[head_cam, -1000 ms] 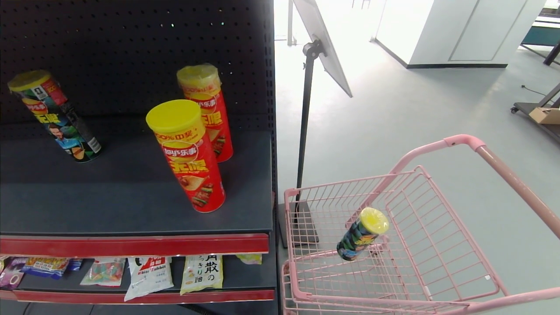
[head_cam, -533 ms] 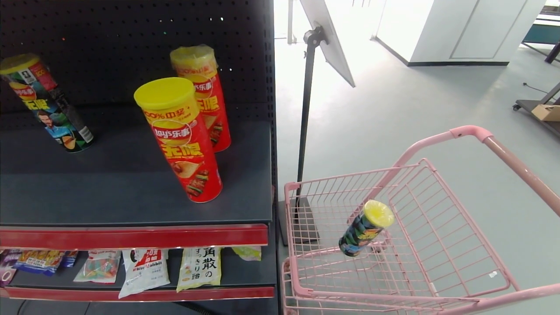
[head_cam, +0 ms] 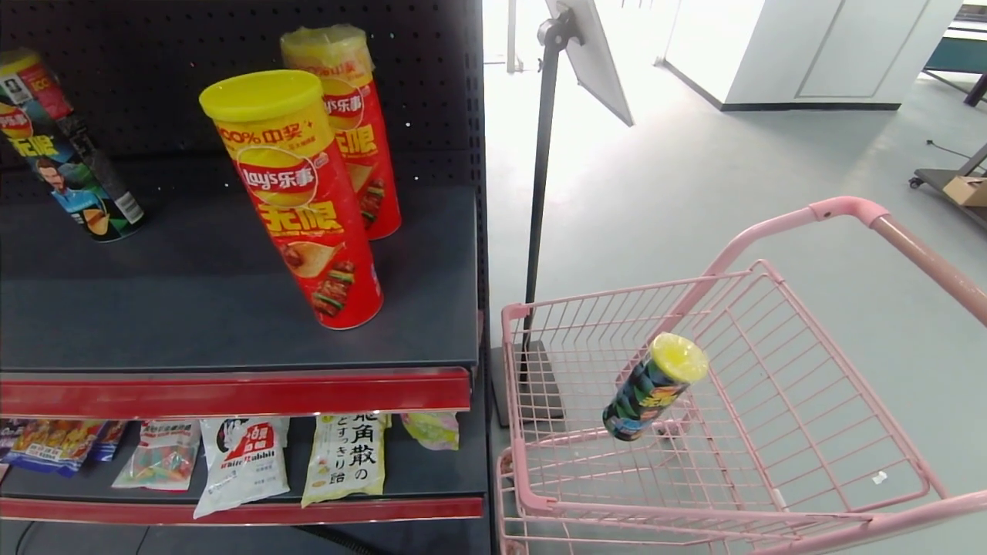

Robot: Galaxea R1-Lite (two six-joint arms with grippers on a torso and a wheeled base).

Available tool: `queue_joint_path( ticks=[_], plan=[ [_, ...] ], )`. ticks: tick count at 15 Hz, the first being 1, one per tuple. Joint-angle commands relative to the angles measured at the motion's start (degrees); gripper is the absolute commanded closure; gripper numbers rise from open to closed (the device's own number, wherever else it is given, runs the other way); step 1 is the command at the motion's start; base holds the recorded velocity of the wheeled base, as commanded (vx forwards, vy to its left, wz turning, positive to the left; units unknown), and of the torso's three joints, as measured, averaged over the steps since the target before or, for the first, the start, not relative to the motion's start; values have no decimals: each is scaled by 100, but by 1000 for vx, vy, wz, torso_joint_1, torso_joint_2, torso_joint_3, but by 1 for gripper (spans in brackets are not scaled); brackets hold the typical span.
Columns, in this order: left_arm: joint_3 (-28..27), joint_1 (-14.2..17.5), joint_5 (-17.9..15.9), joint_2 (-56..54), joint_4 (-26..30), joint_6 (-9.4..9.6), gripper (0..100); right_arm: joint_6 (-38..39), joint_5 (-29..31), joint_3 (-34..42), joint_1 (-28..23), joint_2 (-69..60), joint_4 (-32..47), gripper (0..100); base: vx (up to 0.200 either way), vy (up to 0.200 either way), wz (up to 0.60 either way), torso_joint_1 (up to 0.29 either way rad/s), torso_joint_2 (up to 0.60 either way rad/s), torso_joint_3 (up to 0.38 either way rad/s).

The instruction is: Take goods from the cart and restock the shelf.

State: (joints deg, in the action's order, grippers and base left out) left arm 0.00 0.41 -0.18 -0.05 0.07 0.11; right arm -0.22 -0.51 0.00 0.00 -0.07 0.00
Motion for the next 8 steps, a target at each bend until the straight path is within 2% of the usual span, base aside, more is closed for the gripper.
queue_joint_path(
  ticks=[1, 8],
  plan=[
    [0, 2, 1, 5, 1, -2, 0, 4, -2, 0, 0, 7, 0, 0, 0, 0, 0, -198, 466, 276],
    [0, 2, 1, 5, 1, -2, 0, -13, -2, 0, 0, 7, 0, 0, 0, 0, 0, -214, 544, 321]
  ],
)
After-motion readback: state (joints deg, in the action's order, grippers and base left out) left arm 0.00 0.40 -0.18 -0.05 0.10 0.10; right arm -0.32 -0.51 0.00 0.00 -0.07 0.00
